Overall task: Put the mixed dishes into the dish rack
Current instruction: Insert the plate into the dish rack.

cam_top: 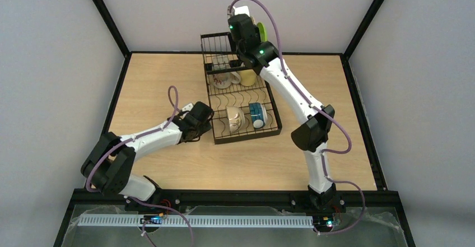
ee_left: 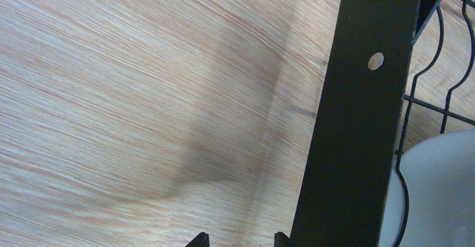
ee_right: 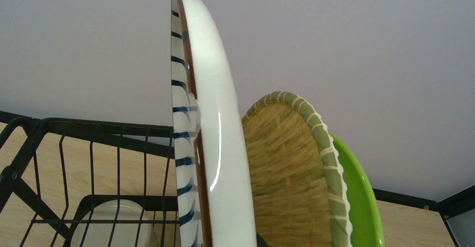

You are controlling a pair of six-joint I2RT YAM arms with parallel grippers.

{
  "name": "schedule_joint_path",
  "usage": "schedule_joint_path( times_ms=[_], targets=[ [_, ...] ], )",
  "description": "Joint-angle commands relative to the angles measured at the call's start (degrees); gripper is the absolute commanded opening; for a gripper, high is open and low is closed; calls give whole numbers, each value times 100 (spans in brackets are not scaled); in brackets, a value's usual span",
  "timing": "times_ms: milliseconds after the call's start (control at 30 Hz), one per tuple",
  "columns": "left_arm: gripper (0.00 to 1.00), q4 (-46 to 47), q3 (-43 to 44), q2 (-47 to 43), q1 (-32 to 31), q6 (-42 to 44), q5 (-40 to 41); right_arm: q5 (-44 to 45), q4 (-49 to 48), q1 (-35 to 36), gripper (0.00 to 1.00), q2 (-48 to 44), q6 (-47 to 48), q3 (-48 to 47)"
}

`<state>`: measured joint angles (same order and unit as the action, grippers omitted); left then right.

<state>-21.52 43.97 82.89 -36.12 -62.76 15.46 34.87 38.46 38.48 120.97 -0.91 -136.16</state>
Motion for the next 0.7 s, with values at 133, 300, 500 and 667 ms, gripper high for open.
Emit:
schedule_joint_path(
  times_ms=[133, 300, 500, 667],
  targets=[
    [66, -132, 101, -86, 129, 218, 55, 103, -368, 36, 0, 28, -213, -314],
    [66, -60, 109, -22, 158, 255, -11, 226, -569, 46, 0, 35, -4, -350],
    [66, 17, 102, 98, 166, 266, -115, 274, -668, 46, 0, 182, 291, -696],
    [66, 76, 77, 153, 158, 260, -179, 284, -713, 54, 0, 210, 301, -726]
  ],
)
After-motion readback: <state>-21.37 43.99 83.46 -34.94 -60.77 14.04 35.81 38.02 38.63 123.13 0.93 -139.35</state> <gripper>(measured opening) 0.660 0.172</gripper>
